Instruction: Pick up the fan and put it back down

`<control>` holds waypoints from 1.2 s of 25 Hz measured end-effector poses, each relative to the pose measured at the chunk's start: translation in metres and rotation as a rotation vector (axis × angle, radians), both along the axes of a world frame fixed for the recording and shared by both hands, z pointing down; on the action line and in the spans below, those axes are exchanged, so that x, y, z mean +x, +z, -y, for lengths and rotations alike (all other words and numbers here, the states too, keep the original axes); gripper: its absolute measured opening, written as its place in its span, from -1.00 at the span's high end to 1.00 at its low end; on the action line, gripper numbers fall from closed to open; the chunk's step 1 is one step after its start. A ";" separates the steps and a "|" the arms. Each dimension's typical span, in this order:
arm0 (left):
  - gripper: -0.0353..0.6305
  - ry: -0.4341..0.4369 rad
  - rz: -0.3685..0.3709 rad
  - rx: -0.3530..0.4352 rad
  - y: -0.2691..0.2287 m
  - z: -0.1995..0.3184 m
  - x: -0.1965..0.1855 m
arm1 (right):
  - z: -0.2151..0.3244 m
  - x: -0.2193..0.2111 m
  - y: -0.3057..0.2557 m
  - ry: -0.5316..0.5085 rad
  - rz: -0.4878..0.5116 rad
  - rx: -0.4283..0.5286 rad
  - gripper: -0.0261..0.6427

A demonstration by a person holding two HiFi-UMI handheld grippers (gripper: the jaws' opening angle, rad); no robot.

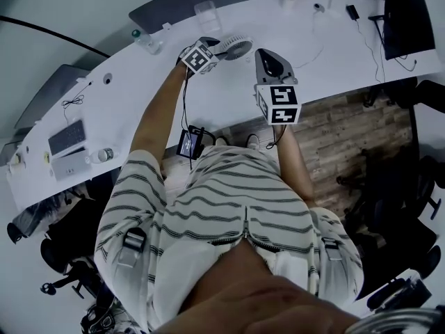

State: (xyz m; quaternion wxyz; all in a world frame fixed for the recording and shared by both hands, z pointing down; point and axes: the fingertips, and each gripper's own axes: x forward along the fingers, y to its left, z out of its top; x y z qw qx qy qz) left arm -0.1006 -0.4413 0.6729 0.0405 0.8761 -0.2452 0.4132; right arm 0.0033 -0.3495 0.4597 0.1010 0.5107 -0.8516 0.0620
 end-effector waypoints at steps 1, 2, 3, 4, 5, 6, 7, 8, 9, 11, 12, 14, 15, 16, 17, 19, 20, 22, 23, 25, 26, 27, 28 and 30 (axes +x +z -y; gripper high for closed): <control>0.22 0.000 -0.010 -0.016 0.002 0.001 0.000 | 0.001 0.001 0.000 0.000 0.000 -0.001 0.89; 0.22 0.006 -0.013 -0.030 0.004 0.002 0.001 | 0.001 0.001 0.000 0.001 -0.001 -0.001 0.89; 0.22 0.016 -0.013 -0.042 0.006 0.002 0.003 | 0.001 0.002 0.000 0.002 -0.002 -0.002 0.89; 0.22 0.025 -0.015 -0.051 0.007 0.002 0.004 | 0.001 0.003 0.001 0.003 -0.003 -0.003 0.89; 0.22 0.030 -0.023 -0.060 0.008 0.002 0.006 | 0.001 0.004 0.001 0.005 -0.004 -0.004 0.89; 0.22 0.032 -0.036 -0.066 0.008 0.003 0.009 | 0.001 0.005 0.002 0.006 -0.005 -0.005 0.89; 0.22 0.033 -0.047 -0.072 0.008 0.004 0.011 | 0.001 0.005 0.003 0.008 -0.006 -0.007 0.89; 0.22 0.035 -0.055 -0.077 0.008 0.005 0.013 | 0.002 0.006 0.003 0.010 -0.007 -0.010 0.89; 0.22 0.037 -0.058 -0.082 0.009 0.006 0.015 | 0.002 0.006 0.004 0.012 -0.006 -0.012 0.89; 0.22 0.036 -0.061 -0.091 0.009 0.009 0.016 | 0.002 0.008 0.006 0.015 -0.005 -0.017 0.89; 0.22 0.036 -0.063 -0.094 0.009 0.011 0.016 | 0.002 0.009 0.006 0.016 -0.004 -0.018 0.89; 0.22 0.038 -0.062 -0.095 0.009 0.014 0.017 | 0.002 0.011 0.008 0.017 -0.004 -0.022 0.89; 0.22 0.036 -0.063 -0.095 0.009 0.015 0.018 | 0.002 0.011 0.009 0.018 -0.005 -0.025 0.89; 0.22 0.034 -0.064 -0.096 0.010 0.017 0.018 | 0.002 0.012 0.010 0.019 -0.006 -0.027 0.89; 0.20 0.032 -0.065 -0.101 0.012 0.017 0.019 | 0.002 0.012 0.011 0.019 -0.006 -0.030 0.89; 0.18 0.042 -0.052 -0.121 0.018 0.016 0.021 | 0.002 0.013 0.012 0.021 -0.007 -0.034 0.89; 0.18 0.053 -0.038 -0.128 0.022 0.014 0.023 | 0.001 0.014 0.012 0.024 -0.007 -0.034 0.89; 0.18 0.057 -0.028 -0.125 0.027 0.013 0.026 | 0.001 0.018 0.012 0.030 -0.006 -0.035 0.89; 0.18 0.050 -0.033 -0.122 0.027 0.013 0.027 | 0.000 0.020 0.012 0.033 -0.006 -0.036 0.89; 0.19 0.037 -0.042 -0.120 0.028 0.015 0.028 | 0.001 0.024 0.015 0.039 -0.003 -0.041 0.89; 0.19 0.033 -0.046 -0.121 0.027 0.015 0.029 | 0.001 0.026 0.017 0.042 -0.002 -0.045 0.89; 0.20 0.029 -0.048 -0.123 0.027 0.016 0.030 | 0.001 0.027 0.018 0.043 -0.002 -0.049 0.89; 0.20 0.025 -0.050 -0.124 0.026 0.015 0.030 | 0.001 0.027 0.019 0.044 -0.001 -0.052 0.89; 0.21 0.017 -0.055 -0.128 0.025 0.014 0.030 | 0.001 0.027 0.019 0.045 0.002 -0.051 0.89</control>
